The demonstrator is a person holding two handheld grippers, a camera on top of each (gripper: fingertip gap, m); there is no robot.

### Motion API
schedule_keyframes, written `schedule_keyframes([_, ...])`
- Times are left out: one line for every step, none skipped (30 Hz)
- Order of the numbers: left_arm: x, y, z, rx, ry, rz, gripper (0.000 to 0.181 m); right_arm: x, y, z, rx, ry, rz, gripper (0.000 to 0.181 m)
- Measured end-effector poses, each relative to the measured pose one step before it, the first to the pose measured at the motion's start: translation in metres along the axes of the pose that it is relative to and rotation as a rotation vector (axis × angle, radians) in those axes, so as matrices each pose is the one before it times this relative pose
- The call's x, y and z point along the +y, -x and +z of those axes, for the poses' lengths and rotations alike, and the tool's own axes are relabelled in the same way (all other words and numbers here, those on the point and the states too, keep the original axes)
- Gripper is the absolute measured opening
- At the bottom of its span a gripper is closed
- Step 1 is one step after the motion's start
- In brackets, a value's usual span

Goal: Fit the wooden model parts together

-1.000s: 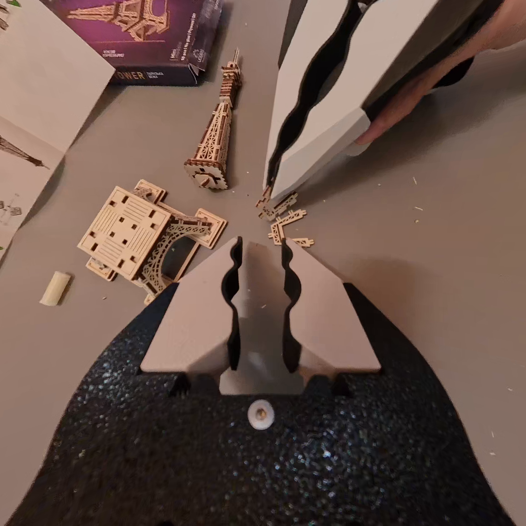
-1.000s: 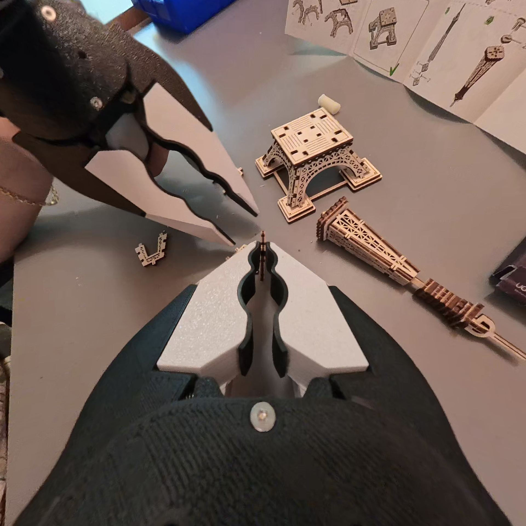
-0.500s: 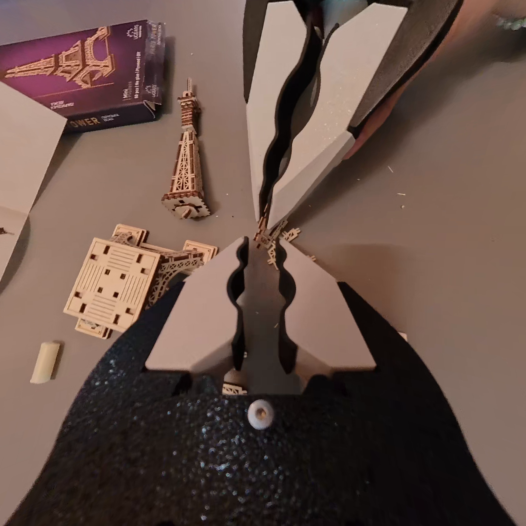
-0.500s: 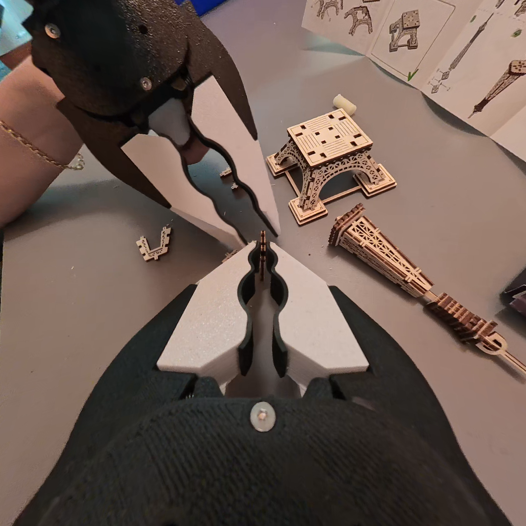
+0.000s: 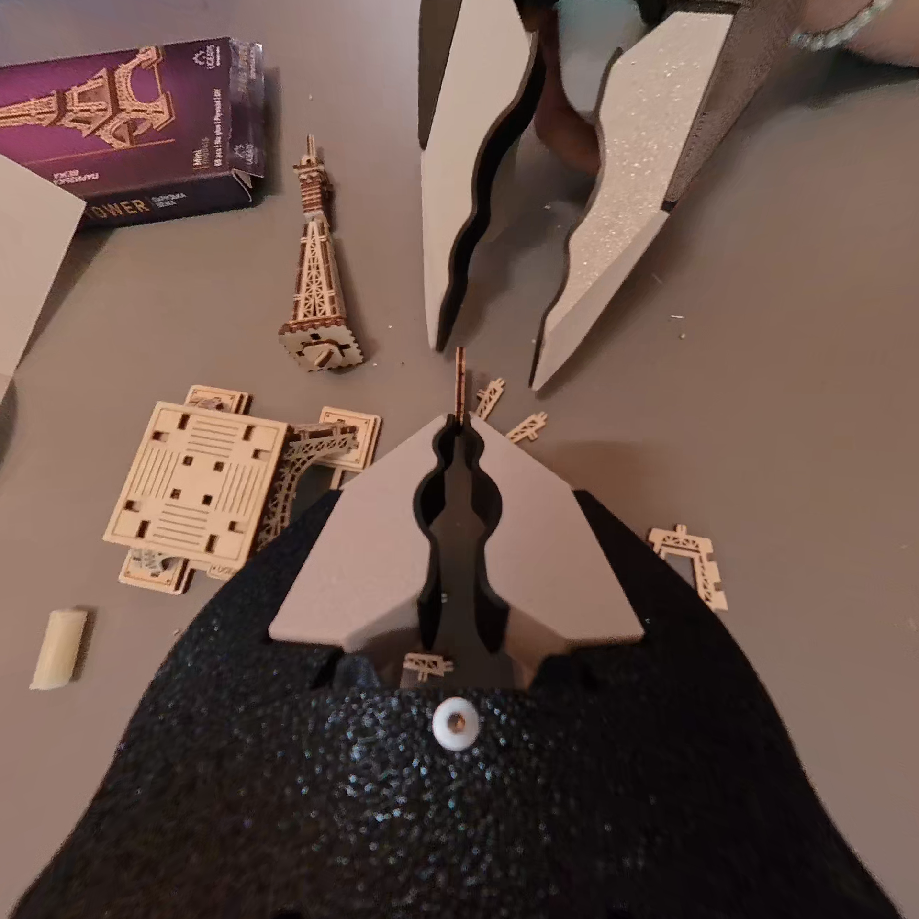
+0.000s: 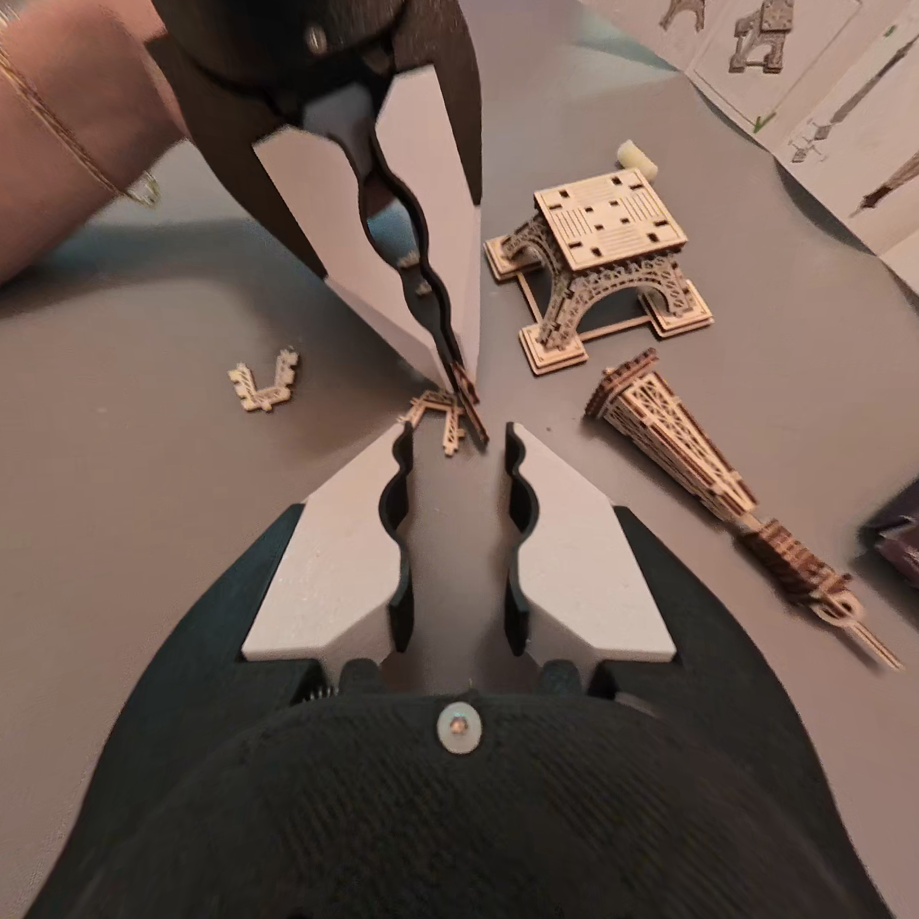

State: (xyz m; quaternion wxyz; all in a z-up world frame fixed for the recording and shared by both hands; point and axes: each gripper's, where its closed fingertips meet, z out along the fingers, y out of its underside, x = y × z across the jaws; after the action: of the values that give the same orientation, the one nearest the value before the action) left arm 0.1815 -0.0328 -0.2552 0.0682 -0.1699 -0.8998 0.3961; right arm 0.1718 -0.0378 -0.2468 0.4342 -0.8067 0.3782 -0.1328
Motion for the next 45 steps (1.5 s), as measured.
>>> schedule_keyframes([0.00077,0.00093,-0.00113,0.0019,0.0035,0.0018,0.001,0.0032,-0.0031,-0.00128,0.031,0.023,-0.0244,0.041])
schedule_keyframes([0.00042,-0.00037,-0.00113,0.0098,0.0005,0.0,0.001,0.00224,-0.00019,-0.0007,0.0178,0.0148,-0.0283,0.044])
schedule_keyframes([0.0004,0.00001,-0.00092,0.0063,-0.0024,-0.0031,0.001,0.00074,0.00215,0.00049,0.0051,0.0078,-0.0331,0.046])
schedule_keyframes([0.00078,-0.00015,-0.00051,0.0069,-0.003,-0.0053,0.001,0.00058,0.00311,0.00186,-0.0028,0.0091,-0.043,0.047])
schedule_keyframes([0.00105,-0.00035,-0.00012,0.0074,-0.0017,-0.0043,0.001,0.00238,0.00029,0.00242,0.0099,0.0216,-0.0402,0.047])
schedule_keyframes([0.0008,0.00044,-0.00004,0.0008,-0.0022,-0.001,0.001,0.00284,-0.00281,0.00238,0.0212,0.0261,-0.03,0.049])
schedule_keyframes([0.00008,0.00055,0.00006,-0.0011,-0.0035,0.0024,0.001,-0.00352,-0.00038,0.00072,-0.0016,-0.0134,-0.0158,0.048])
schedule_keyframes([-0.00037,-0.00056,-0.00004,0.0056,-0.0019,0.0052,0.001,-0.00195,0.00104,0.00035,-0.0173,-0.0046,-0.0128,0.045])
schedule_keyframes([-0.00072,-0.00036,-0.00033,0.0046,0.0007,0.0084,0.001,-0.00009,0.00024,0.00021,-0.0174,0.0055,-0.0095,0.043])
schedule_keyframes([-0.00115,0.00034,-0.00064,0.0015,0.0004,0.0121,0.001,0.00039,-0.00008,0.00028,-0.0153,0.0064,-0.0144,0.042])
schedule_keyframes([-0.00145,-0.00027,-0.00052,0.0073,-0.0004,0.0136,0.001,0.00131,-0.00219,0.00028,-0.0018,0.0074,-0.0127,0.041])
schedule_keyframes([-0.00128,-0.00069,-0.00019,0.0122,0.0021,0.0124,0.001,0.00252,-0.00173,0.00037,-0.0061,0.0132,-0.0113,0.04])
schedule_keyframes([-0.00024,0.00038,0.00002,0.0087,0.0077,0.0121,0.001,-0.0004,0.00025,-0.00016,-0.0194,-0.0058,-0.0057,0.039])
schedule_keyframes([0.00003,0.00141,0.00015,0.0041,0.0095,0.0129,0.001,0.00048,0.00049,0.00006,-0.0199,-0.0013,-0.0086,0.038])
schedule_keyframes([-0.00032,0.00062,0.00002,0.0093,0.0069,0.0118,0.001,-0.00012,0.00006,0.00027,-0.0153,-0.008,-0.009,0.038])
schedule_keyframes([-0.00101,-0.0002,0.00004,0.015,0.0033,0.008,0.001,-0.0003,-0.00028,0.00043,-0.0128,-0.0123,-0.0041,0.038])
schedule_keyframes([-0.00125,-0.00016,0.00027,0.0142,0.0015,0.0062,0.001,-0.0003,-0.00063,0.00066,-0.0099,-0.0133,0.0027,0.039])
schedule_keyframes([-0.00099,-0.00018,0.00062,0.0124,0.0022,0.007,0.001,-0.00084,-0.00003,0.00101,-0.0124,-0.0164,-0.0026,0.038])
schedule_keyframes([-0.00012,-0.0006,0.00109,0.0142,0.0052,0.009,0.001,-0.00018,-0.00029,0.00055,-0.0102,-0.0049,0.0003,0.038])
schedule_keyframes([0.00076,-0.00135,0.00164,0.0169,0.0099,0.0092,0.001,-0.00023,-0.00051,0.00036,-0.007,-0.0002,-0.0047,0.039])
schedule_keyframes([0.00196,-0.00031,0.00195,0.0099,0.0159,0.0071,0.001,-0.00061,0.0011,0.00029,-0.0107,-0.0033,-0.0238,0.037])
schedule_keyframes([0.00218,0.00027,0.00182,0.003,0.0157,0.0073,0.001,-0.00053,0.00086,0.00005,-0.0048,-0.0036,-0.0259,0.034])
schedule_keyframes([0.00023,-0.00062,0.00095,0.0061,0.001,0.0039,0.001,-0.00026,-0.00064,0.00004,0.0087,-0.0019,-0.0141,0.032])
schedule_keyframes([-0.00032,-0.00078,0.00027,0.0072,-0.0049,-0.0007,0.001,-0.0002,-0.00118,-0.00003,0.0151,-0.0011,-0.0109,0.031])
schedule_keyframes([0.00056,-0.00029,0.00007,0.0031,-0.0012,-0.0016,0.001,-0.00044,-0.00028,-0.00004,0.0145,-0.0019,-0.0128,0.03])
schedule_keyframes([0.00047,-0.00027,0.00009,0.0031,-0.0023,-0.0006,0.001,-0.00045,0.00021,0.00012,0.0168,-0.0007,-0.0137,0.028])
schedule_keyframes([0.00015,-0.00011,-0.00009,0.0017,-0.0035,-0.0002,0.001,-0.00056,0.00145,0.0002,0.01,0.0001,-0.0116,0.025])
schedule_keyframes([0.00006,0.00092,-0.00065,-0.0059,-0.0026,0.0031,0.001,-0.00053,0.00108,0.0003,0.0089,0.0009,-0.0038,0.023])
schedule_keyframes([-0.00098,0.00225,-0.0015,-0.0166,-0.0072,0.0077,0.001,-0.00012,-0.00016,0.00011,0.0147,0.0043,0.0126,0.024])
schedule_keyframes([-0.00147,0.00023,-0.00187,-0.0035,-0.0094,0.0018,0.001,-0.00007,0.00038,0.00015,0.0054,0.0055,0.017,0.025])
schedule_keyframes([-0.00113,-0.00093,-0.00157,0.0055,-0.0061,-0.0028,0.001,-0.0003,0.00135,0.00027,-0.0067,0.0024,0.015,0.026])
schedule_keyframes([-0.00002,-0.00049,-0.00074,0.0026,-0.0007,0.0006,0.001,-0.00038,0.00071,0.00067,-0.0061,-0.0004,0.0133,0.026])
schedule_keyframes([0.00059,-0.00042,0.00014,0.0026,0.0023,0.0024,0.001,-0.00042,0.00187,0.00067,-0.0166,-0.0008,0.0005,0.023])
schedule_keyframes([0.00064,-0.00086,0.0006,0.0064,0.0015,0.002,0.001,-0.00006,0.00127,0.00029,-0.0119,0.0004,-0.0037,0.021])
schedule_keyframes([0.00083,-0.00077,0.00096,0.0062,0.0014,0.0,0.001,-0.00015,-0.00114,0.00005,0.0057,-0.0007,0.0016,0.023])
schedule_keyframes([0.00143,0.00053,0.00101,-0.0017,0.0047,0.0,0.001,0.0,-0.00146,0.00011,0.0086,0.0,0.0038,0.026])
schedule_keyframes([0.00193,0.00062,0.00105,-0.0022,0.0084,-0.0003,0.001,0.0,-0.00046,-0.00009,0.0021,0.0,0.0017,0.026])
schedule_keyframes([-0.00103,-0.00124,0.00045,0.008,-0.0082,-0.0002,0.001,-0.00002,-0.00022,0.00012,-0.0002,0.0002,0.002,0.027])
schedule_keyframes([-0.00291,-0.00195,-0.00018,0.0103,-0.0177,0.0017,0.001,0.00006,0.00005,0.00005,-0.0026,0.0004,0.0018,0.027])
schedule_keyframes([-0.00262,-0.00003,-0.00059,-0.0017,-0.0133,0.0023,0.001,0.0,0.00051,0.00014,-0.0063,0.0005,0.0015,0.026])
schedule_keyframes([-0.0011,0.00057,-0.0005,-0.0052,-0.0009,0.0008,0.001,0.00008,0.00036,0.00003,-0.0048,0.0005,0.0019,0.025])
schedule_keyframes([0.00022,-0.0005,0.00014,0.0009,0.0085,0.0017,0.001,0.00003,0.00006,0.00002,-0.0013,0.0002,0.0015,0.025])
schedule_keyframes([0.00102,-0.00042,0.00069,-0.0021,0.0116,0.0077,0.001,0.00001,0.00003,-0.00001,-0.0001,0.0001,0.0001,0.025])
schedule_keyframes([0.00094,-0.00051,0.00098,-0.0021,0.0111,0.0098,0.001,-0.00008,-0.00011,0.0,0.0023,-0.0003,-0.0022,0.025])
schedule_keyframes([-0.0001,-0.00085,0.00071,0.0031,0.0027,0.0034,0.001,-0.00009,0.00018,0.00006,0.0016,-0.0006,-0.0046,0.025])
